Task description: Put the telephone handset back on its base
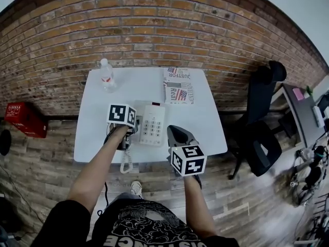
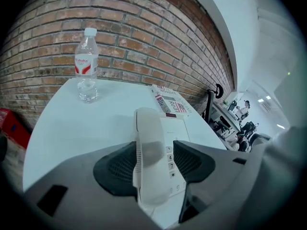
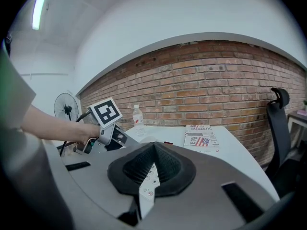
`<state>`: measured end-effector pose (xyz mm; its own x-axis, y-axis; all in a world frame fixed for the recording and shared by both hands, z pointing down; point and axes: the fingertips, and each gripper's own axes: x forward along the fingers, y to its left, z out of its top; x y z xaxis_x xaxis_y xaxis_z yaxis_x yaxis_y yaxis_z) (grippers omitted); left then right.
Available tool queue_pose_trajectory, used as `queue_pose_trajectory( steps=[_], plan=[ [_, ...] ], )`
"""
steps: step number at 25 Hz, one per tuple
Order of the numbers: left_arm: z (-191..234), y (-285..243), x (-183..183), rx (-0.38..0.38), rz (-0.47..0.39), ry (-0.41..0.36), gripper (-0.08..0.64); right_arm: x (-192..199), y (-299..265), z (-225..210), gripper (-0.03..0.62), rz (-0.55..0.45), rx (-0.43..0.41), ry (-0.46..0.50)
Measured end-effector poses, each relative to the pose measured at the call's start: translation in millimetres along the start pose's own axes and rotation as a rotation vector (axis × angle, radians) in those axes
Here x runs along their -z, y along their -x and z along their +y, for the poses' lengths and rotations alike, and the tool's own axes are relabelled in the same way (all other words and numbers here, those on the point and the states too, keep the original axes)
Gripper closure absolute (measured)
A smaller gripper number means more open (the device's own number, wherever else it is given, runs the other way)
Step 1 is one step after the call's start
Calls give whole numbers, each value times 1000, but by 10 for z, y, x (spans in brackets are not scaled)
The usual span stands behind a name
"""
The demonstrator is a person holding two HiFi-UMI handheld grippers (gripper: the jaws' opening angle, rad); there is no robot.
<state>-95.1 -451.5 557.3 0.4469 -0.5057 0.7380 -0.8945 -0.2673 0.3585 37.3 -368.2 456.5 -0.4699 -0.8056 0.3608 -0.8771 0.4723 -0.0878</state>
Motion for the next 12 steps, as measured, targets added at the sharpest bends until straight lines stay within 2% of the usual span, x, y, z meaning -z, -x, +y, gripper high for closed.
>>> queue_pose_trajectory(
  steps=[12],
  plan=[
    [-303,729,-246,42,-245,-102,341,-144,202,82,592,-34,-36,37]
  ],
)
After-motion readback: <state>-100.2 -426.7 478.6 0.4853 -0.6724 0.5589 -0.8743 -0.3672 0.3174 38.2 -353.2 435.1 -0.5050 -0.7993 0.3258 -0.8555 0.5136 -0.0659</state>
